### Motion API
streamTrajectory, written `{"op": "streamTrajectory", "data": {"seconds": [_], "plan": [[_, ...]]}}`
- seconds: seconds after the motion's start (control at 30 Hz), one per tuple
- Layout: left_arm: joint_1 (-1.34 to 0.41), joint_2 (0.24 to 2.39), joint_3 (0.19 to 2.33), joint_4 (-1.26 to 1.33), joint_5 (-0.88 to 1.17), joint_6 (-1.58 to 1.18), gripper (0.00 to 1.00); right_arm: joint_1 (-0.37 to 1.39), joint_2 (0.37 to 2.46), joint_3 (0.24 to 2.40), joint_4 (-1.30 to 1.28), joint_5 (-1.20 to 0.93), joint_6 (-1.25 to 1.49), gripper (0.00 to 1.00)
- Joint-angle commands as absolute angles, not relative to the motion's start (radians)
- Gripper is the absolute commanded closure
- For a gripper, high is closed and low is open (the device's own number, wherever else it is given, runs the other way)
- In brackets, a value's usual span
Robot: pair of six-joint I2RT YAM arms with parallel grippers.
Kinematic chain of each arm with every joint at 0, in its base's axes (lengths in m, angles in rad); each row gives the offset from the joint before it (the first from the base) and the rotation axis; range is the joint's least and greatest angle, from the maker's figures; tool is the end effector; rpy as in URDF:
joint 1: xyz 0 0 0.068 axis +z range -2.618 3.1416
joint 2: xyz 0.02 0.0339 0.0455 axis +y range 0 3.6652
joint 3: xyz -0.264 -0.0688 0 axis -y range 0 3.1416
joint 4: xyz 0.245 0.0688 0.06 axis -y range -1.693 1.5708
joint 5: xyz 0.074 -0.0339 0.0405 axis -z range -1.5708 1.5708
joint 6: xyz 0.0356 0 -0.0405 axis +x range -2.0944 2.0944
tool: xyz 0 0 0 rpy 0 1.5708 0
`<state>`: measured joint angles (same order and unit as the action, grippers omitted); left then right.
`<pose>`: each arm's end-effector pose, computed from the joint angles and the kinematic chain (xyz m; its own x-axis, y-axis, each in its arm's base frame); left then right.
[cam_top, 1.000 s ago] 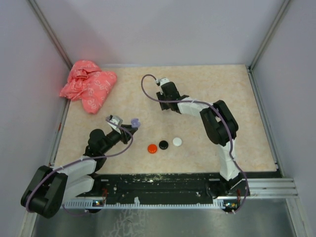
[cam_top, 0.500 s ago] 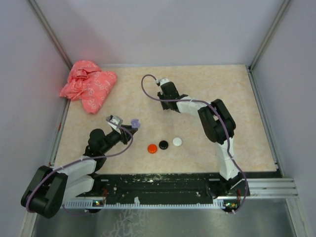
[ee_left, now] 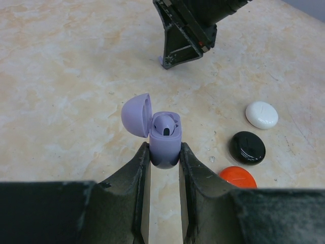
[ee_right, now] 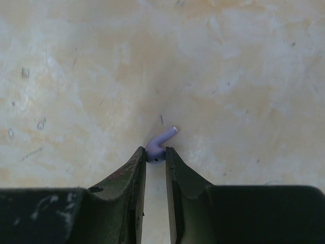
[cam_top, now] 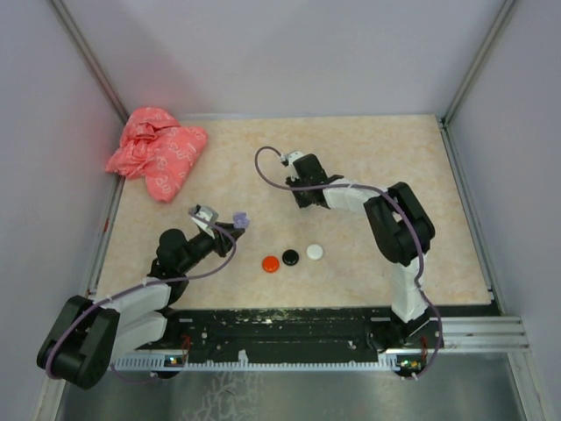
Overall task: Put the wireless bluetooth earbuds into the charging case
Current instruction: Adjust the earbud at the center of the board.
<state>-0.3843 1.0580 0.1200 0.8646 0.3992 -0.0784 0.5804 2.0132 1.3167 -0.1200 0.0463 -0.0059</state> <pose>0.1712 -0.0842 0.1736 -0.1230 -0.0281 -0.9920 0.6973 0.7088 -0.1065 0.3642 0.2369 0.1611 -0.6063 -0.4046 -0.6846 -0.5249 0.8504 -0.0378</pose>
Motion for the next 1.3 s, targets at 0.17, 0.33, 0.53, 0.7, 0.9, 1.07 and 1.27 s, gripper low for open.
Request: {"op": "streamTrajectory", "data": {"seconds": [0.17, 0.33, 0.53, 0.7, 0.9, 1.07, 1.27], "plan": [[-0.377, 1.043, 0.135, 0.867, 0.431, -0.083, 1.00, 0.584, 1.821, 1.170, -0.270, 0.011, -0.079, 0.79], [-0.377, 1.049, 0.138, 0.871, 0.440, -0.087, 1.00, 0.584, 1.798, 1.126, -0.275, 0.055, -0.083, 0.69], [-0.376, 1.039, 0.135, 0.865, 0.436, -0.084, 1.00, 0.583, 1.802, 1.123, -0.257, 0.138, -0.075, 0.66], [-0.377, 1.035, 0.134, 0.863, 0.436, -0.085, 1.00, 0.567, 1.817, 1.126, -0.234, 0.194, -0.056, 0.66], [-0.377, 1.036, 0.136, 0.864, 0.434, -0.085, 1.00, 0.536, 1.835, 1.136, -0.183, 0.187, -0.017, 0.66], [-0.377, 1.038, 0.136, 0.864, 0.434, -0.085, 1.00, 0.509, 1.882, 1.188, -0.163, 0.177, 0.000, 0.67], [-0.377, 1.040, 0.137, 0.864, 0.433, -0.084, 1.00, 0.501, 1.860, 1.201, -0.175, 0.171, 0.014, 0.67]]}}
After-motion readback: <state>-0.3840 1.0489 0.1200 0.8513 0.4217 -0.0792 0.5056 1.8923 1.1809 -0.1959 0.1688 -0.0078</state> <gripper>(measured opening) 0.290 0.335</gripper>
